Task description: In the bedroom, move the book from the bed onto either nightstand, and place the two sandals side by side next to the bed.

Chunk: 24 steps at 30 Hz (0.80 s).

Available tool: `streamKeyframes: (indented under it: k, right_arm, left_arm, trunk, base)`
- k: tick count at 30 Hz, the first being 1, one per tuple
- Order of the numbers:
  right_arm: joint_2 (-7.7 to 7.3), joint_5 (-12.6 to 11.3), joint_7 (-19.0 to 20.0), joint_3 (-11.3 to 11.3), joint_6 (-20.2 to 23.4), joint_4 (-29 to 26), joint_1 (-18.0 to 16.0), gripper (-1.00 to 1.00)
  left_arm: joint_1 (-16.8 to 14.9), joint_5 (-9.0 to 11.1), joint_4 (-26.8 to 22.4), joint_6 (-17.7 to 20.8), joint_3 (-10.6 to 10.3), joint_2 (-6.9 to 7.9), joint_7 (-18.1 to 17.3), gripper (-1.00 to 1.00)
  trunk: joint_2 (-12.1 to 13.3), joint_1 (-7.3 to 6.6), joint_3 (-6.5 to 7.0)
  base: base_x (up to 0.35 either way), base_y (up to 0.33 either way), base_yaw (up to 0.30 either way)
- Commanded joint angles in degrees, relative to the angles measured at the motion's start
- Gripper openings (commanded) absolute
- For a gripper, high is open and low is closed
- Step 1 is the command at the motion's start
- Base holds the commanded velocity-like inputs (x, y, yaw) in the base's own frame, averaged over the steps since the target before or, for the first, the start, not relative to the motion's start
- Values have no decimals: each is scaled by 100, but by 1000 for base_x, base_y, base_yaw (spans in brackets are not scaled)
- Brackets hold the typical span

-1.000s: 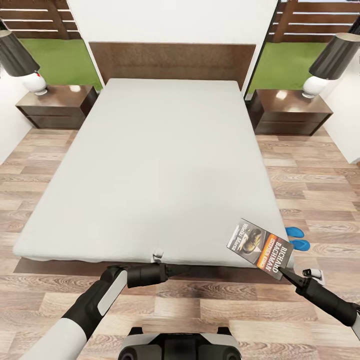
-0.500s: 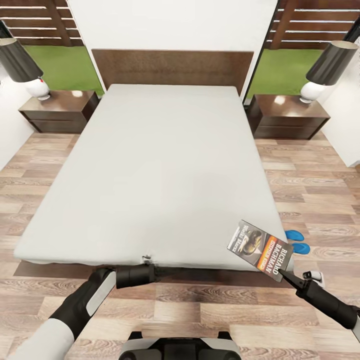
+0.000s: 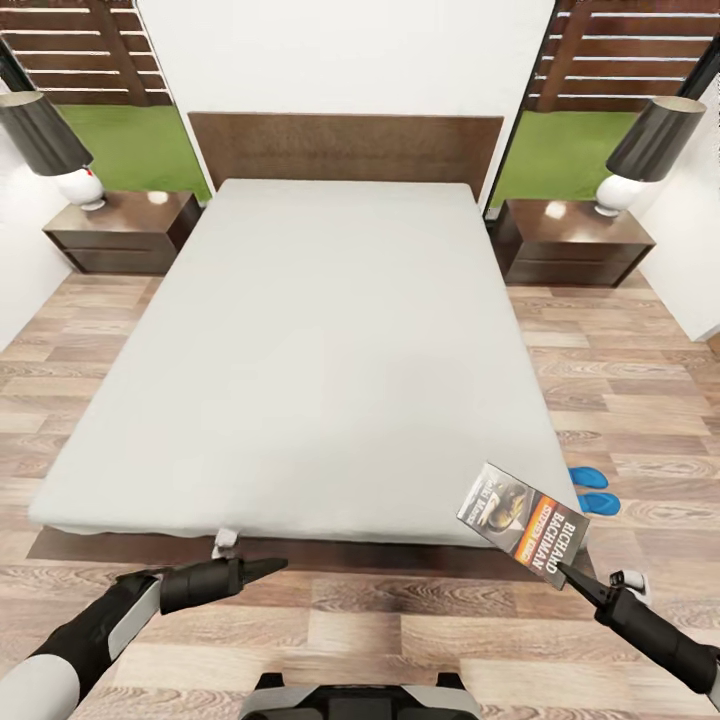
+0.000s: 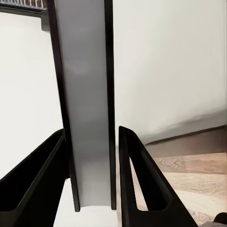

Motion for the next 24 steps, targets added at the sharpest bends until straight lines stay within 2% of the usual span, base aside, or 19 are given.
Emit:
streamKeyframes:
  k: [1,6,11,12,13,16,20,24]
  right_arm:
    - [-2,1,21,-13,57,26,-3,-100]
    - [-10,2,20,-13,45,78,-3,-100]
    - [-19,2,24,-13,44,84,-3,-100]
    - [-17,2,24,-13,44,79,-3,-100]
    - [-16,2,26,-13,44,75,-3,-100]
    - [-15,2,27,-13,47,71,-3,-100]
    - [-14,2,27,-11,46,64,-3,-100]
    - [-9,10,20,-12,44,82,-3,-100]
  left_arm:
    - [-6,55,133,-30,-36,8,-12,100]
    - [-6,38,937,-549,-40,9,-215,100]
    - [-6,30,2150,-1525,-45,9,-404,100]
    - [-6,29,2783,-2065,-46,5,-425,100]
    - [-4,41,3045,-2467,-49,6,-432,100]
    - [108,56,3227,-2796,-47,8,-427,100]
    - [461,57,3296,-2968,-48,5,-387,100]
    - [526,56,3311,-3263,-54,-20,-315,100]
  trunk:
    - [-9,3,2]
    - [-9,3,49]
    - [-9,3,95]
    - [-9,3,104]
    - [-9,3,113]
    - [-9,3,141]
    - [-9,3,178]
    - [-9,3,215]
  base:
    - [0,0,0]
    - [0,0,0]
    - [0,0,0]
    - [0,0,0]
    - [0,0,0]
    - [0,0,0]
    - [0,0,0]
    - [0,0,0]
